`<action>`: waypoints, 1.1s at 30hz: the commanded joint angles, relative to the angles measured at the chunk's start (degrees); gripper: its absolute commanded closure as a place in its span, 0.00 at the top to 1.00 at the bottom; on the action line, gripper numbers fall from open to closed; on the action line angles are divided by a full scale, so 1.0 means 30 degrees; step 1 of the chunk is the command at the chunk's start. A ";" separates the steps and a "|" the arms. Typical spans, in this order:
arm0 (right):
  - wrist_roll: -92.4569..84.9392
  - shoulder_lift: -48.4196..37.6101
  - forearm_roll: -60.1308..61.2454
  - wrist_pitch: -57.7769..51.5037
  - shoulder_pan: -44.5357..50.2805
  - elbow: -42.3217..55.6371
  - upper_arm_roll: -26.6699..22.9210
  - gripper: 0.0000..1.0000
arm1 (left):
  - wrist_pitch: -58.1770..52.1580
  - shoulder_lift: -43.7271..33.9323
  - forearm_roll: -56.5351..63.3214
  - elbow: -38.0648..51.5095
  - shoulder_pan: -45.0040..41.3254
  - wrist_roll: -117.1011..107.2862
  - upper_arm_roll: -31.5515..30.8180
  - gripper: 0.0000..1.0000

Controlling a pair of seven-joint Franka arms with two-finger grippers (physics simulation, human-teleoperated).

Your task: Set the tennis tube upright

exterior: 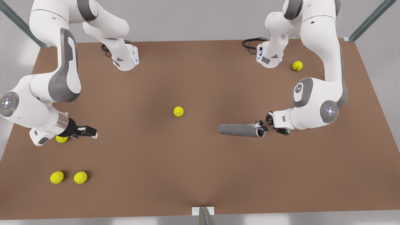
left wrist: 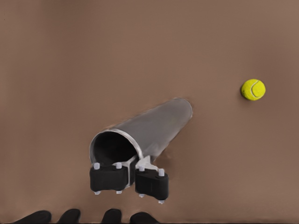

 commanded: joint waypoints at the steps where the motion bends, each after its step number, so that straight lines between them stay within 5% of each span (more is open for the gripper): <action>1: -0.0019 -0.0023 0.0018 0.0041 -0.0024 0.0010 0.0006 1.00 | -0.0017 -0.0218 0.2980 0.0008 0.0006 -0.7003 -0.0004 0.21; 8: 0.0010 -0.0023 0.0018 0.0041 -0.0083 0.0010 -0.0023 1.00 | -0.0076 -0.0072 0.2716 -0.0109 -0.0492 -0.7940 -0.0063 0.21; 9: -0.0019 -0.0023 0.0018 0.0041 -0.0083 0.0010 0.0006 1.00 | -0.0076 -0.0101 0.2745 -0.0109 -0.0492 -0.7911 -0.0092 0.69; 10: 0.0010 -0.0023 0.0047 0.0041 -0.0083 0.0010 0.0006 1.00 | -0.0076 -0.0101 0.2745 -0.0109 -0.0492 -0.7911 -0.0092 1.00; 16: 0.0010 -0.0023 0.0076 0.0041 0.0034 0.0010 0.0006 1.00 | -0.0076 -0.0072 0.2716 -0.0196 0.0239 -0.7677 -0.0355 1.00; 21: -0.0019 -0.0023 0.0076 0.0041 -0.0082 0.0010 0.0006 1.00 | -0.1101 0.0309 0.1486 -0.2098 0.7587 0.1044 -0.1352 1.00; 26: 0.0098 -0.0052 -0.0334 0.0011 0.0005 0.0010 -0.0023 1.00 | -0.0750 0.5288 0.1163 -0.3390 1.7317 1.3678 -0.1498 1.00; 29: 0.0156 -0.0081 -0.1213 -0.0018 0.0122 0.0010 0.0006 1.00 | -0.0515 0.7603 0.1193 -0.3332 1.9956 1.5263 -0.1469 1.00; 33: 0.0215 -0.0081 -0.1183 0.0011 0.0151 0.0010 0.0035 1.00 | -0.2508 0.7575 0.0959 -0.2599 2.0338 1.5263 -0.0034 1.00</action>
